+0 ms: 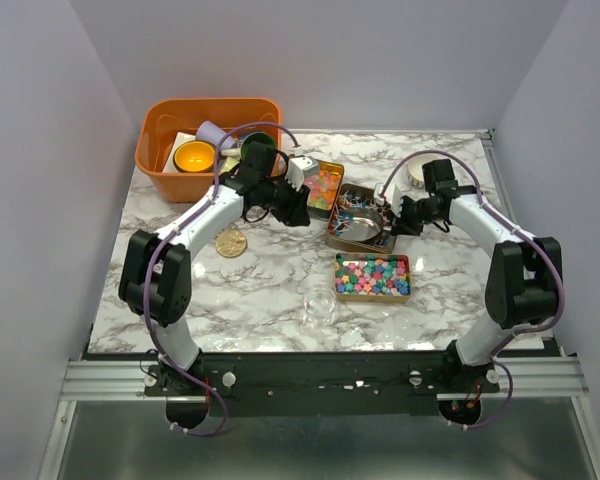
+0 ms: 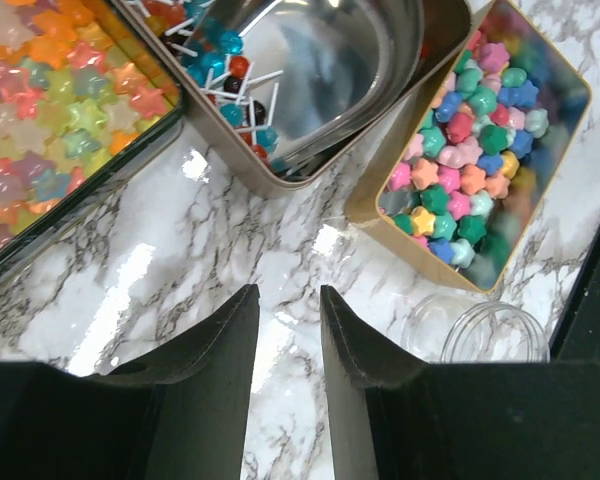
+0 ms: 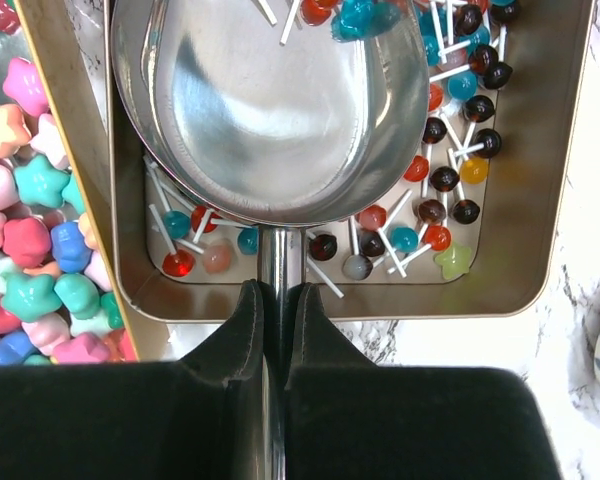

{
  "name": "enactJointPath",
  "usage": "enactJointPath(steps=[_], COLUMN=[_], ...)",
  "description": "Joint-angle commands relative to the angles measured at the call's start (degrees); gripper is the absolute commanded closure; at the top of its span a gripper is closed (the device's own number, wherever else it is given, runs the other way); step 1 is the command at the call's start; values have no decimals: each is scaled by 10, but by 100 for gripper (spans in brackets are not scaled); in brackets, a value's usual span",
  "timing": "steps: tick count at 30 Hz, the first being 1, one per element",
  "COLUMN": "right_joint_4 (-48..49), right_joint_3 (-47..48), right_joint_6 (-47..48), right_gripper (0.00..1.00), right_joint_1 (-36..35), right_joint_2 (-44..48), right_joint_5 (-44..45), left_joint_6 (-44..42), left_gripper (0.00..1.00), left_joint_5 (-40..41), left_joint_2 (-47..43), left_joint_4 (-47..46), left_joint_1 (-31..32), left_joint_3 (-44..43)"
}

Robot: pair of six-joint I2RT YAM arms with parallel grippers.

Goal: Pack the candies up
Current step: Scoop the fake candies from the storage box.

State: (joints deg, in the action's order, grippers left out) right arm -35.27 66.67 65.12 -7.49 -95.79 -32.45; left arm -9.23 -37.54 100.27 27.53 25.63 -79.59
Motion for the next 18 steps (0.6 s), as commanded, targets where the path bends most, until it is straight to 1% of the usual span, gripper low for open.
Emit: enactJointPath(steps=[1,3,4,5,6,7,8,9,11,14,18], right_joint_4=[-8,-9,-9,-9,-8,-8,-9,-10,-12,-11,-20], right_joint_3=[-11,-8,-8,-3,-1,6,14,27,37,50,61], right_joint_6=[-28,-43,-43,-47,-52,-56,-64,-69,-75,-67,-57], right_gripper=[99,99,97,88,83,79,73,71,67,64,64], right_joint_1=[-2,-2,-2,-3,-6,-9,-11,-13,-16,-22,-38], right_joint_2=[12,0,-5,-11,-17,-30,-36,-41,-55,-69,-91], right_joint_5=[10,12,12,14,19,31,34,38,44,54,67], left_joint_6=[-15,-15,-12,-11,-10,-8,-4,-3,-1,0,3], left_gripper=[58,57,57,57,57,57,57,57,57,57,57], left_joint_5=[16,13,12,12,11,11,11,11,9,8,9], left_joint_2=[-20,-17,-17,-16,-17,-16,-15,-16,-16,-16,-14], left_joint_4=[20,18,17,15,12,10,9,5,3,1,-4], left_joint_1=[-5,-5,-5,-5,-5,-4,-5,-5,-4,-5,-4], left_joint_3=[-7,-7,-7,-6,-5,-4,-3,-1,0,2,6])
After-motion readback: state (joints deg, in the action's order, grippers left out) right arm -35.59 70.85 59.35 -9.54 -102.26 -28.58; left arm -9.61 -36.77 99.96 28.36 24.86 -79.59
